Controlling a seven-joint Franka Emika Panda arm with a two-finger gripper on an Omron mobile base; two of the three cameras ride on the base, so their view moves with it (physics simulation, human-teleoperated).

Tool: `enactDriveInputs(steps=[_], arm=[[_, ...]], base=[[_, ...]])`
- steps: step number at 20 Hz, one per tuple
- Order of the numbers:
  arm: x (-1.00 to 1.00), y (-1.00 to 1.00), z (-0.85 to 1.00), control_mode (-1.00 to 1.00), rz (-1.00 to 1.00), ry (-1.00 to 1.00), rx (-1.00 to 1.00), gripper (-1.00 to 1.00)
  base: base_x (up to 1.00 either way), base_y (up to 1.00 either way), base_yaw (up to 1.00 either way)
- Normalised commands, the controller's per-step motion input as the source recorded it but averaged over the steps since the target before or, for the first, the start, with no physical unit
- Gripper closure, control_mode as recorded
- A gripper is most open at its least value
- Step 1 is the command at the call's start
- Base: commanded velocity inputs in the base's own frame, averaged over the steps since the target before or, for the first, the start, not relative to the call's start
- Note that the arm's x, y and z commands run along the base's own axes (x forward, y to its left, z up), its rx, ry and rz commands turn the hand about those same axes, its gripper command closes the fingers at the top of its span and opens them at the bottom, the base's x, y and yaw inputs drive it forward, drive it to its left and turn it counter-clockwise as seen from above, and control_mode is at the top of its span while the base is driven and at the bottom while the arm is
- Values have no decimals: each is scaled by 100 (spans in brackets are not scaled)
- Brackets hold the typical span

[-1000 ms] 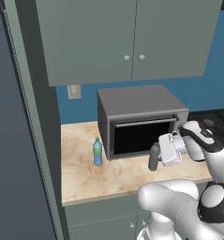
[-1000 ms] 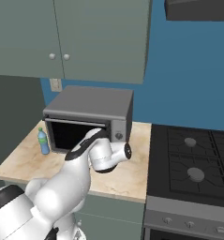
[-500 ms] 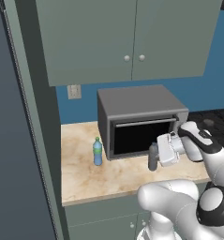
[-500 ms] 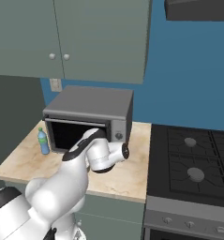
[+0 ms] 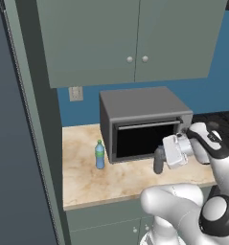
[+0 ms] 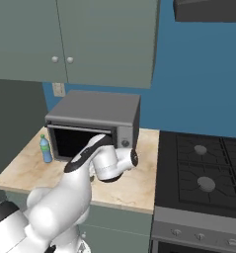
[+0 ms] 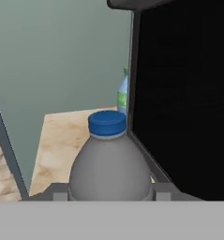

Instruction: Take the bottled waters from the counter and place them in the freezer to freeze. Close the freezer door after placing the bottles.

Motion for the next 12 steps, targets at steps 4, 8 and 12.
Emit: enactDriveInputs(steps=[4,8,12], arm=[[-60,0,98,-100,-7,4,3,100],[-72,3,100,-100,-9,8,9,100],[-86,14,100,-100,-7,8,8,100]], base=[[0,0,0],[0,0,0],[0,0,0]])
